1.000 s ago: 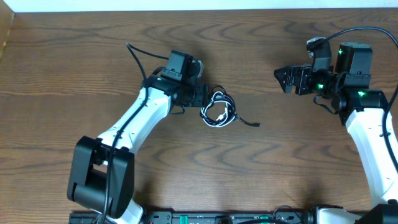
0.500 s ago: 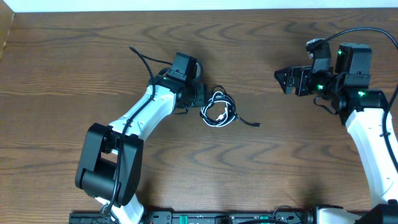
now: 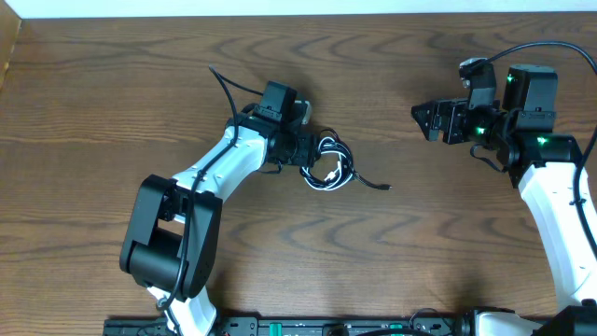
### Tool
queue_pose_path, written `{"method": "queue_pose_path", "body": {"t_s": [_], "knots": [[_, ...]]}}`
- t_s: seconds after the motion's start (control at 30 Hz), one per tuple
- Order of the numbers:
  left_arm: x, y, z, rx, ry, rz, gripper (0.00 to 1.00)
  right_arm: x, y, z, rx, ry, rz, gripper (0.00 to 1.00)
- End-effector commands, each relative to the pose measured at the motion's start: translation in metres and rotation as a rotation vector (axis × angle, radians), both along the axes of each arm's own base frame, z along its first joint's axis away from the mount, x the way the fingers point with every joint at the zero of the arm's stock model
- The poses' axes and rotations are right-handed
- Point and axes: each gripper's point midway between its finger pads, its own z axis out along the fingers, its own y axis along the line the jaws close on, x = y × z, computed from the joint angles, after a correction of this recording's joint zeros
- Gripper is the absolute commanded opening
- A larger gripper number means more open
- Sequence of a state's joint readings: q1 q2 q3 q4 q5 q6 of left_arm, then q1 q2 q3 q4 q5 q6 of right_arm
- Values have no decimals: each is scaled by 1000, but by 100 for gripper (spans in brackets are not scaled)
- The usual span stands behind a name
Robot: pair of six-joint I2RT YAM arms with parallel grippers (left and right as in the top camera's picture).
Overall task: Untangle cables
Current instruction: 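Reach the left gripper to the cable bundle and grasp the black cable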
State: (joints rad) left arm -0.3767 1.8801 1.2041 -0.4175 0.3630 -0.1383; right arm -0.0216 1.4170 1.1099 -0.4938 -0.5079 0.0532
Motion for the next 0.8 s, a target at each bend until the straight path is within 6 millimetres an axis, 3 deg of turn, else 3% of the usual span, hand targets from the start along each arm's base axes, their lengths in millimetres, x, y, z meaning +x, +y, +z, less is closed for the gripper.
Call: {"method": "queue_pose_path", "body": {"t_s": [0.0, 0.2, 0.3, 0.47, 0.77], "knots": [[8, -9, 5, -32, -46, -38, 61, 0, 8, 0, 13, 5, 22, 88], [31, -23, 19, -84, -155, -28, 61, 0, 7, -1, 7, 10, 17, 88], [36, -30, 15, -66, -188, -32, 61, 0, 5, -3, -4, 14, 6, 88], [32, -42, -3, -52, -176, -56, 60, -1, 4, -3, -6, 18, 4, 88], [34, -41, -6, -45, -174, -32, 52, -1, 4, -4, -5, 20, 5, 88]]}}
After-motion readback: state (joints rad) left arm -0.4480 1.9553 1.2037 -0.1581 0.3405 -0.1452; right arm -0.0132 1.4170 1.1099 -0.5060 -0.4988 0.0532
